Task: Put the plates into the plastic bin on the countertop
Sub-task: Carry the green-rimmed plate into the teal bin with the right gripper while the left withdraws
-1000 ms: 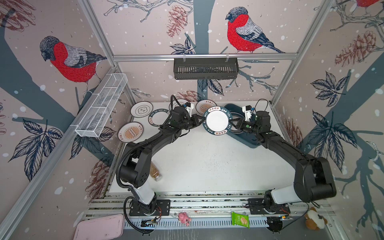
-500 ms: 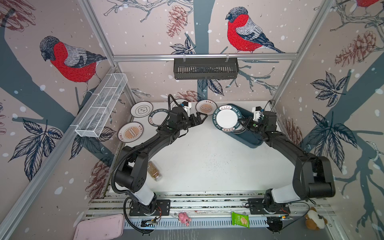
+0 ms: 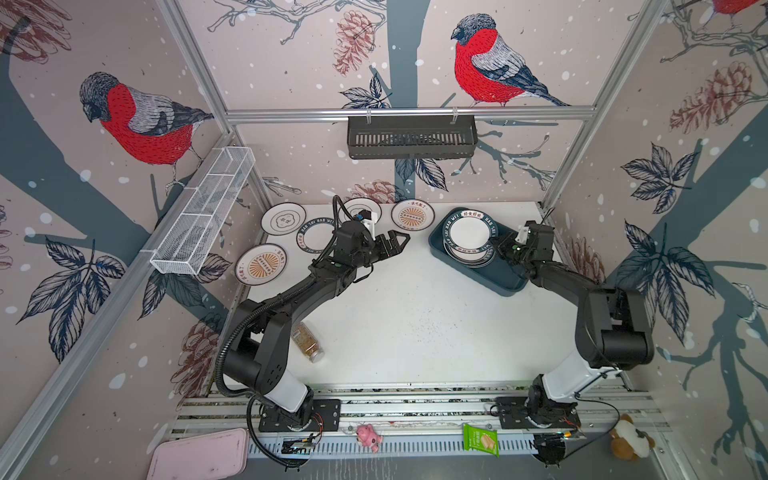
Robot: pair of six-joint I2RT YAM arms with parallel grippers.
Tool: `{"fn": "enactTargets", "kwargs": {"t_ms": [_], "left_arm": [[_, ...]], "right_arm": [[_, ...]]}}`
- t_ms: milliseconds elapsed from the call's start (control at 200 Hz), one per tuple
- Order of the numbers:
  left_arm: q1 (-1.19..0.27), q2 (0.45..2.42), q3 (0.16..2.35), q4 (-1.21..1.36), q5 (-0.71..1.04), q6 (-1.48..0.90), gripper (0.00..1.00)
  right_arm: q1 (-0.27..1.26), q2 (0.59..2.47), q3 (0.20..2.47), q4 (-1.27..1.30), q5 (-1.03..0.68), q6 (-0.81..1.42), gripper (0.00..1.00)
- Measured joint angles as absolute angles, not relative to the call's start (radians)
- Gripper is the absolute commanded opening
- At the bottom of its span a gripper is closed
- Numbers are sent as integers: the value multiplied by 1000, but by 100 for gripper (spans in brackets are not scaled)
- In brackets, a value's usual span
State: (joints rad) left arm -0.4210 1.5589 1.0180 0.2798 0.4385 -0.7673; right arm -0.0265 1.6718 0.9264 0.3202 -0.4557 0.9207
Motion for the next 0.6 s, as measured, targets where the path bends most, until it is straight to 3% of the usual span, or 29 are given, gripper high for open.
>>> {"fn": "enactTargets", "kwargs": {"t_ms": [595], "left_arm": [[-417,1573,1022,268,389,-750,96]], "right_arm": [[-1,1809,994,318,-371,900,1]]}}
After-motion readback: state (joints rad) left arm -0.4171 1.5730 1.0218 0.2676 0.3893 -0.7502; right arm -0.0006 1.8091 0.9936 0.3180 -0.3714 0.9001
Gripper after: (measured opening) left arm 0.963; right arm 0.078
